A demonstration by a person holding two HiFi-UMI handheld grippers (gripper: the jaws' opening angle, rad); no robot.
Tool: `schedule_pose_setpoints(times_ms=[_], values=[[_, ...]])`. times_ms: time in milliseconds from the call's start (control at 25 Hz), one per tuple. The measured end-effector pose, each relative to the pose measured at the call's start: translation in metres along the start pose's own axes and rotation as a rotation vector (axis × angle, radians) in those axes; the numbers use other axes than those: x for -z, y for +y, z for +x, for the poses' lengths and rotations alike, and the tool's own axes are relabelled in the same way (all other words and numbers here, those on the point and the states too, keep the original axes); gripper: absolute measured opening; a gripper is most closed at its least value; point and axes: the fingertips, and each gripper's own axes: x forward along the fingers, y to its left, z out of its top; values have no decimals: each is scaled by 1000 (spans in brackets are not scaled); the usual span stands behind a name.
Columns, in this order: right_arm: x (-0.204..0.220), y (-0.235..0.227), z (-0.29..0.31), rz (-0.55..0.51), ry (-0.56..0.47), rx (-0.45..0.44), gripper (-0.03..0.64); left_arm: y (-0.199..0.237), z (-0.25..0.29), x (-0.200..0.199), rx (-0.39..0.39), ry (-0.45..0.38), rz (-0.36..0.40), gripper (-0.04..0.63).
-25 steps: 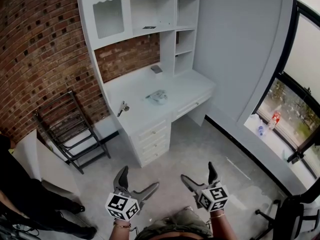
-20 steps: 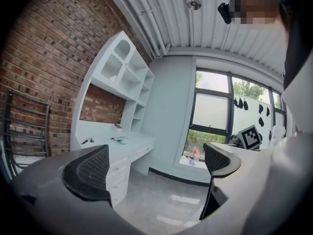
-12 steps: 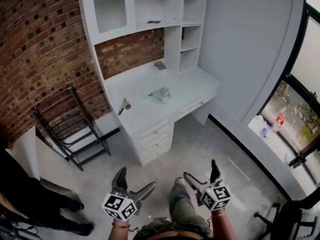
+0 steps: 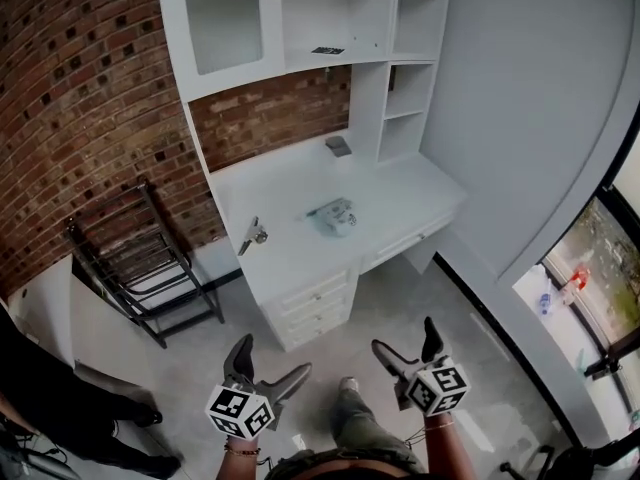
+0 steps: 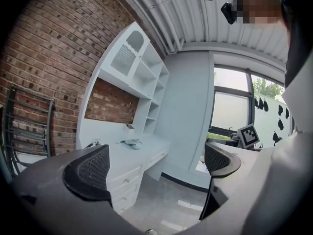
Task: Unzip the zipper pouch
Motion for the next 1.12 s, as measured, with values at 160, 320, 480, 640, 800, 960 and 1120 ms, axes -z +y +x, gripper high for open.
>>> schedule_pose_setpoints(times_ms=[160,320,480,640,800,960,1120], values=[[-20,-38,53,-11,23,-47,569,13,57,-26,-13,-43,-34,569],[-39,-66,102,-11,36,-130,561,30,110,-43,-55,-74,-60,569],[-54,-94,145,-46,54,-169,561,48,149,-57,-102,-102,-79,569],[-59,-117,173,-59,68,-181,560,59,170,-64,-143,-122,-100,568],[-57,-121,193,-20,102,-225,546,66,174,-56,-174,-97,-119,568],[-54,-127,214,-27,127,-245,529,83,178,-54,-212,-87,-136,568],[-47,-138,240,8,164,-255,528,95,185,-52,-227,-68,-128,568]])
